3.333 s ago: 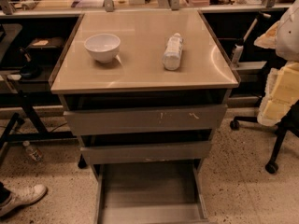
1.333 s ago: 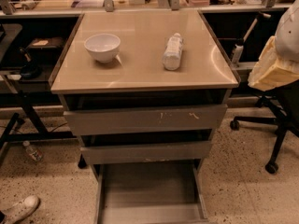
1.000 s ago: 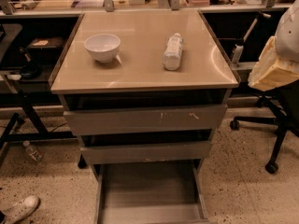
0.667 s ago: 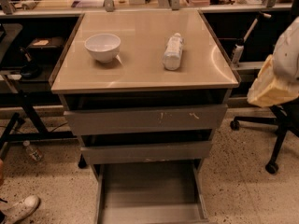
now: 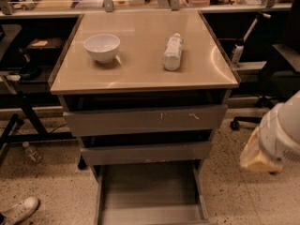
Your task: Close bottom drawer
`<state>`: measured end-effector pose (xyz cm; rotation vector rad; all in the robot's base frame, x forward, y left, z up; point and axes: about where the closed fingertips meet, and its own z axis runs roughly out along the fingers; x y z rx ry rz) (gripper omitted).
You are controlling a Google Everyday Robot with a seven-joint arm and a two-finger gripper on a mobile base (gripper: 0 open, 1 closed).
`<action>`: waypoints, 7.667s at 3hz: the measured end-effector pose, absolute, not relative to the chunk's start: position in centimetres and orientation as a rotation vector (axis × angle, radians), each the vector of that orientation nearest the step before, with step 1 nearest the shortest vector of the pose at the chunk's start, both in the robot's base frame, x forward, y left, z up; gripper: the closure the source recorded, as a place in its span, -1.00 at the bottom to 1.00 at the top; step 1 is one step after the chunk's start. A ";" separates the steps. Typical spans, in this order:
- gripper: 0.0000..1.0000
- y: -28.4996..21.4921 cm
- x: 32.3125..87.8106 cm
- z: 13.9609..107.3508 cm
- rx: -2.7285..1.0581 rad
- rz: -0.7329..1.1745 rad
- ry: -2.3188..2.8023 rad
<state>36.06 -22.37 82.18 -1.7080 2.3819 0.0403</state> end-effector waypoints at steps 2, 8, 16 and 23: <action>1.00 -23.3 30.7 74.2 -1.726 0.193 2.524; 1.00 -23.9 29.6 50.2 -1.581 0.433 2.699; 1.00 -20.2 29.7 21.5 -1.215 0.909 2.740; 1.00 -17.0 40.3 18.1 -1.074 0.852 2.546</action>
Offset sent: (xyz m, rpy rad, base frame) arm -0.0371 -0.0073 -0.0592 0.0097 0.1187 -0.0290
